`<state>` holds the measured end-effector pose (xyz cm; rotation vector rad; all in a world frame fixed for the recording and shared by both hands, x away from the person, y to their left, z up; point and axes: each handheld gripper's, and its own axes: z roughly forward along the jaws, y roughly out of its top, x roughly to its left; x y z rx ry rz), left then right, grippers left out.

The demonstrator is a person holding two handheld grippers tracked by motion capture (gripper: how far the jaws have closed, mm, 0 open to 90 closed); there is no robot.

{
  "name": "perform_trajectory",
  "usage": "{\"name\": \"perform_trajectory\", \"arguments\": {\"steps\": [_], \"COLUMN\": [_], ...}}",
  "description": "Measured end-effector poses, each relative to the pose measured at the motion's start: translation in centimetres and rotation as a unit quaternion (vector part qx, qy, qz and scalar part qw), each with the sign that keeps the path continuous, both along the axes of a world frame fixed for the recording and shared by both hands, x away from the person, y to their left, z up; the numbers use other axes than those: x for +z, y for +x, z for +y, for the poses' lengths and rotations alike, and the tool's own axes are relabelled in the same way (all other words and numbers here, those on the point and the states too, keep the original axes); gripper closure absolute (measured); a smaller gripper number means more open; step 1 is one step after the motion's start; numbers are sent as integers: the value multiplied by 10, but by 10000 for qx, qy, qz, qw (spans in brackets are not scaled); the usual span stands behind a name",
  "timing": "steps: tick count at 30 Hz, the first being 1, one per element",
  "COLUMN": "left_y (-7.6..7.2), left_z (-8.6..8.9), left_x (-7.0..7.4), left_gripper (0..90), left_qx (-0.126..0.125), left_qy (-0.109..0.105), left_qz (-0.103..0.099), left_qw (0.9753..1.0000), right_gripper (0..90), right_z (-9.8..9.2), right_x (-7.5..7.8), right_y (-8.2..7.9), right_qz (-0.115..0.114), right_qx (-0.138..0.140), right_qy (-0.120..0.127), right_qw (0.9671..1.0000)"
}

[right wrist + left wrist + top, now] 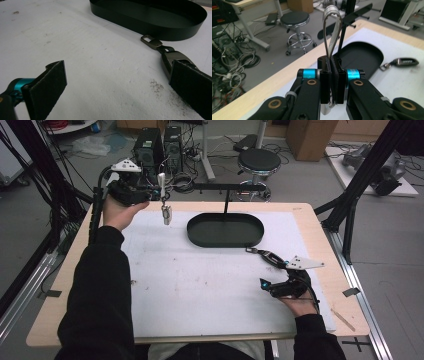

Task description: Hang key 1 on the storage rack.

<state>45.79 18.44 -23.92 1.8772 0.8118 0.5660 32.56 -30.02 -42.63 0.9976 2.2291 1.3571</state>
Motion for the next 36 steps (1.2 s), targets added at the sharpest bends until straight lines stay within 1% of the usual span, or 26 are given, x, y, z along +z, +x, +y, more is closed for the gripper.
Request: {"name": "perform_trajectory", "arguments": {"steps": [2, 3, 4, 7, 8, 13, 14, 16, 19, 20, 26, 27, 30, 34, 36], "left_y": [6, 8, 12, 18, 20, 27, 27, 30, 32, 33, 39, 40, 43, 47, 49], "left_z": [-7, -11, -17, -27, -31, -45, -48, -51, -55, -56, -63, -64, -70, -78, -81], "left_x": [0, 0, 1, 2, 2, 4, 4, 4, 5, 6, 8, 8, 6, 1, -1], "left_gripper": [867, 867, 867, 867, 867, 868, 868, 868, 868, 868, 867, 867, 868, 867, 867], "left_qx": [-2, 12, 13, -29, -53, -127, -118, -123, -115, -130, -131, -136, -166, -199, -213], "left_qy": [-37, -14, 26, -1, -46, -99, -86, -127, -109, -112, -158, -159, -198, -133, -134], "left_qz": [-5, -15, -68, -93, -107, -167, -204, -196, -188, -194, -154, -159, -151, -82, -53], "left_qw": [10000, 10000, 10000, 10000, 9999, 9997, 9997, 9997, 9997, 9997, 9997, 9997, 9996, 9997, 9997], "right_gripper": [7, 7, 7, 7, 7, 7, 7, 7, 7, 7, 7, 7, 7, 7, 7], "right_z": [2, 2, 3, 5, 5, 5, 5, 4, 3, 3, 2, 2, 2, 2, 2], "right_x": [0, 0, 0, 0, 0, 0, 0, -1, -1, -1, -1, -1, -1, -1, -1], "right_y": [0, 0, 0, 0, 0, 0, -1, -2, -2, -3, -4, -5, -5, -4, -4], "right_qz": [-2, -2, -1, 9, 17, 3, 0, 14, 10, 42, -4, 41, 30, 16, 13], "right_qx": [20, 20, 39, 77, 81, 56, 57, 45, 39, 25, 16, 17, 20, 17, 27], "right_qy": [39, 39, 30, -8, -18, -11, -19, -35, -35, -17, -26, -11, -29, -24, -35], "right_qw": [10000, 10000, 10000, 10000, 10000, 10000, 10000, 10000, 10000, 10000, 10000, 10000, 10000, 10000, 10000]}}
